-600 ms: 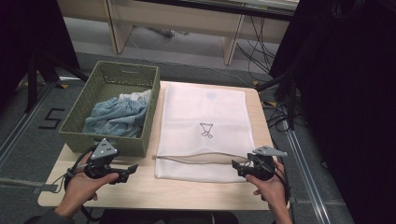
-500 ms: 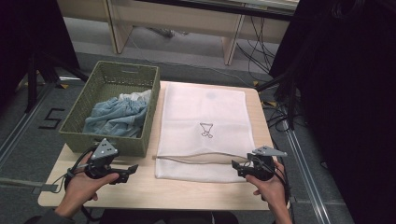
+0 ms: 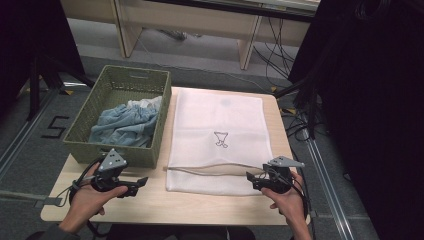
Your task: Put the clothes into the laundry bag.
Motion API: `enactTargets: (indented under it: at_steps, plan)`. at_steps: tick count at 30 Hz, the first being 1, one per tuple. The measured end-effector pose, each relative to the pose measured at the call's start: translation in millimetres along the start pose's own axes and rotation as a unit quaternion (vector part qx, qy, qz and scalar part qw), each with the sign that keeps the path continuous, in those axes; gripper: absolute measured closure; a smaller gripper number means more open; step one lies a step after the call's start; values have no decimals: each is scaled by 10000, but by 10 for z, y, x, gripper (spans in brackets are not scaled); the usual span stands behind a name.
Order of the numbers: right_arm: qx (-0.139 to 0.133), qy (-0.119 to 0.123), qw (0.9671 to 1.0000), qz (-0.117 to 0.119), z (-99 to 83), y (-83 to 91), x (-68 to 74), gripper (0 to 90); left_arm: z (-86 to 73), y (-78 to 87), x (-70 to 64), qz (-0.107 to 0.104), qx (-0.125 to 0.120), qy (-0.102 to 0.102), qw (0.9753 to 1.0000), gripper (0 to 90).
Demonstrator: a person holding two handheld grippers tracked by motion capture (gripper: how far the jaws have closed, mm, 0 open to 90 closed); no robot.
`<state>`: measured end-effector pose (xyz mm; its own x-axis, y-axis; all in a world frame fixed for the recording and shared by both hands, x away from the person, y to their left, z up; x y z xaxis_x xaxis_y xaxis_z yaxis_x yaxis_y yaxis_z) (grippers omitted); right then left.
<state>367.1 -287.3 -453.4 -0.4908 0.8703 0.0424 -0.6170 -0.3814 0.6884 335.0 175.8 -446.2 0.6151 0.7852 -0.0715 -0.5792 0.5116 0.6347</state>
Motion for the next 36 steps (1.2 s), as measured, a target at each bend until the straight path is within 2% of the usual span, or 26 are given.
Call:
enactTargets:
  at_steps: [2,4,5,7,9,11,14,15,16,17,18,20,23,25,28,33,35,36]
  plan:
    - [45,109,9998,151,20,-94,38,318,2,-10,-4,4,28,-14,10000,158]
    - [136,125,9997,167,37,-103,55,317,2,-13,-8,2,34,-15,10000,158]
    - [144,293,9994,110,57,-142,108,317,1,-14,-13,0,31,-15,10000,158]
    - [82,358,9993,107,68,-169,135,317,-3,-12,-14,-3,44,-23,10000,158]
    - [151,613,9980,102,97,-203,159,317,-3,-10,-9,-7,70,-5,10000,158]
    - [177,698,9974,90,124,-269,190,317,-3,-17,-12,32,35,20,10000,158]
    - [197,706,9972,159,182,-346,251,319,-10,-12,4,48,90,-71,9999,162]
    - [163,803,9965,136,205,-374,255,321,-14,-9,3,64,72,-72,9999,163]
    - [256,681,9972,151,217,-388,285,321,-13,0,5,46,120,-70,9999,163]
    - [264,876,9957,116,240,-426,271,323,-12,0,5,50,114,-56,9999,163]
    - [325,841,9959,93,242,-445,285,325,-11,0,5,52,106,-48,9999,163]
    - [384,1014,9941,-37,269,-546,290,330,-10,0,3,13,119,-60,9999,163]
    - [497,1103,9926,-78,294,-589,295,336,-17,-12,-11,41,44,-28,10000,163]
    - [472,1177,9919,-96,304,-643,304,348,-16,-5,-3,50,87,-62,9999,163]
    - [638,1337,9889,-133,308,-706,306,356,-16,-7,6,35,130,-104,9999,163]
    - [814,1415,9864,-190,308,-823,318,366,-19,-14,0,28,112,-109,9999,163]
    - [791,1424,9865,-184,325,-869,333,382,-22,-16,-9,33,88,-36,9999,163]
    - [767,1453,9862,-190,331,-889,336,387,-21,-9,-2,51,103,-93,9999,163]
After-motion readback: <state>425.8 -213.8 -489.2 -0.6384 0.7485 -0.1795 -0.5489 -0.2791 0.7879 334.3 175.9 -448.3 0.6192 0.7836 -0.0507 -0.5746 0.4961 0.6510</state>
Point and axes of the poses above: each handheld gripper's, and its own axes: y roughly backward along the jaws, z roughly out of its top, x roughly to its left, the point moved 1 cm from there along -y, roughly forward along the jaws, and after that the axes turned 3 degrees about x, right-handed, at the moved point
